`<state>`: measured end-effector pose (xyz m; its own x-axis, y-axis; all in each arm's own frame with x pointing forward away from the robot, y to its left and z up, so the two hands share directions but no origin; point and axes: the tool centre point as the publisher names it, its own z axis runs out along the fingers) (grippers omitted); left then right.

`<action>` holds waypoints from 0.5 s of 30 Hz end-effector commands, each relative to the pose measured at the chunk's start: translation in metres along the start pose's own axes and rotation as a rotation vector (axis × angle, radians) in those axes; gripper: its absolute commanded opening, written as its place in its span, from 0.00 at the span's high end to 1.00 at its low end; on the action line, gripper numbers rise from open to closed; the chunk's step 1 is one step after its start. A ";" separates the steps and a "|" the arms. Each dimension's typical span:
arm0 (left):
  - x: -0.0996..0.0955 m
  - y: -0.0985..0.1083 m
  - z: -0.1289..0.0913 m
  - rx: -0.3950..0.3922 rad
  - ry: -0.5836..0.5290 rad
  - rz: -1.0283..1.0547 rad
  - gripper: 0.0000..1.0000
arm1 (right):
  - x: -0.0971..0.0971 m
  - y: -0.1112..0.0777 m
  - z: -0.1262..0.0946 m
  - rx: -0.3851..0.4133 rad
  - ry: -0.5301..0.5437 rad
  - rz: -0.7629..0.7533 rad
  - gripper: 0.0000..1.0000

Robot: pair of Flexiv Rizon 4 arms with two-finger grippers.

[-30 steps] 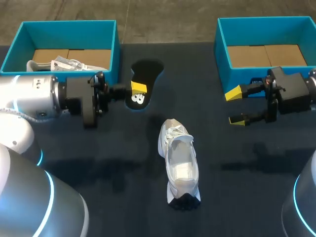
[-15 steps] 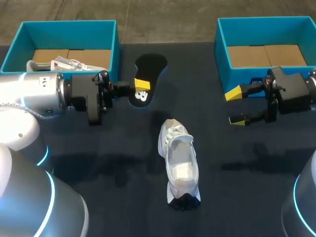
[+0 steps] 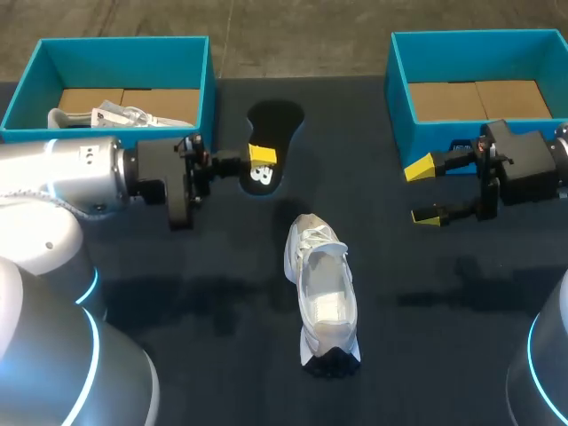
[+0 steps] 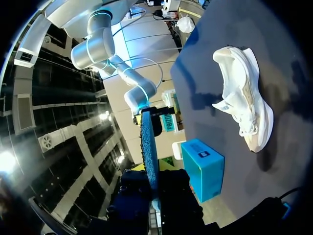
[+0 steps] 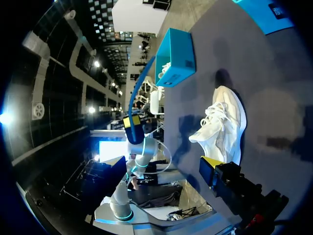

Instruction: Take the shoe out of the shoebox, open the shoe tongue, remove and reinsert the insole, then place the shoe into the shoebox

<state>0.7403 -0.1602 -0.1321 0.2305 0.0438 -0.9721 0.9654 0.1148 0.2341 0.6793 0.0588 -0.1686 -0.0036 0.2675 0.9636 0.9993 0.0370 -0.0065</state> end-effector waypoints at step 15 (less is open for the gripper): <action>0.010 -0.005 0.017 0.016 -0.004 0.013 1.00 | 0.000 -0.001 0.001 -0.001 -0.002 0.001 0.00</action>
<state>0.7400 -0.1717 -0.1387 0.2398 0.0494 -0.9696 0.9656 0.0917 0.2435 0.6793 0.0588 -0.1686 -0.0036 0.2675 0.9636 0.9993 0.0370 -0.0065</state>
